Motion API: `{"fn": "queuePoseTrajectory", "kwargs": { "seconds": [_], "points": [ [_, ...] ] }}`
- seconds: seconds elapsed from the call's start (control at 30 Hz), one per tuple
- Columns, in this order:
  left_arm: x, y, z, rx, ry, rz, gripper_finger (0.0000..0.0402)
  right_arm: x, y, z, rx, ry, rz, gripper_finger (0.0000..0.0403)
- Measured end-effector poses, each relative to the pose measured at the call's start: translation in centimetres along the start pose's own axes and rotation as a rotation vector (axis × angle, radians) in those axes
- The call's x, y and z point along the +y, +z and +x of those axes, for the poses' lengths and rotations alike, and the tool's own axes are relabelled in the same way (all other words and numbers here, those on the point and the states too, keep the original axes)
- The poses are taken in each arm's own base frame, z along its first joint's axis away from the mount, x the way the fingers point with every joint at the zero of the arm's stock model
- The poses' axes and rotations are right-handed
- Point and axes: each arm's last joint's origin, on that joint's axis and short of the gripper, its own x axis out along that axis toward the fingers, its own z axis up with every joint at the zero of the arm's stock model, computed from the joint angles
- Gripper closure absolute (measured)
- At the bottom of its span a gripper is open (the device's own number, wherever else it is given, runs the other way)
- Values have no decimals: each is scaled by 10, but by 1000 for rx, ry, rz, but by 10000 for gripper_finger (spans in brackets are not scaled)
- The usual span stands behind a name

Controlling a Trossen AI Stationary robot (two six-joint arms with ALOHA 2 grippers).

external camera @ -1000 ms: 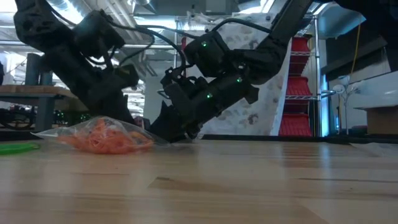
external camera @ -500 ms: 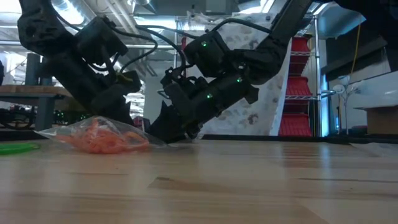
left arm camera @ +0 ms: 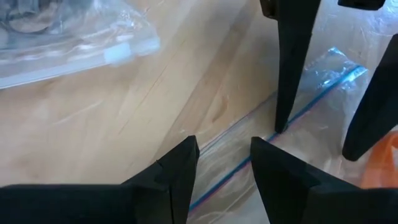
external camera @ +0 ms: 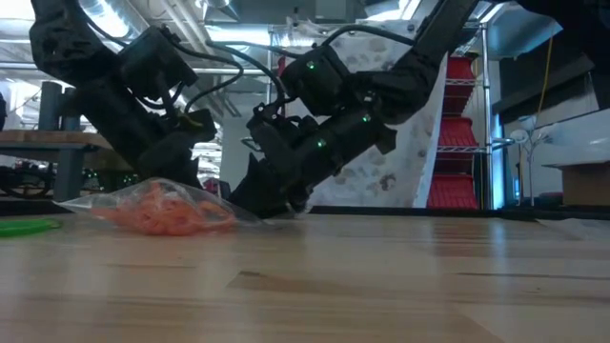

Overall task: Sort rubber bands
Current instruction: Close the transparent zip bag

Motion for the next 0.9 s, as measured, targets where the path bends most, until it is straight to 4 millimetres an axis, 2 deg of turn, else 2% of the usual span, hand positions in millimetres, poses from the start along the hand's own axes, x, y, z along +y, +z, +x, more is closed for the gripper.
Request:
{"fn": "queuePoseTrajectory", "kwargs": {
  "seconds": [0.4, 0.9],
  "points": [
    [0, -1, 0, 3, 0, 28, 254, 0, -3, -1, 55, 25, 102, 240],
    [0, -1, 0, 5, -5, 33, 254, 17, -9, -5, 155, 125, 128, 240]
  ]
}}
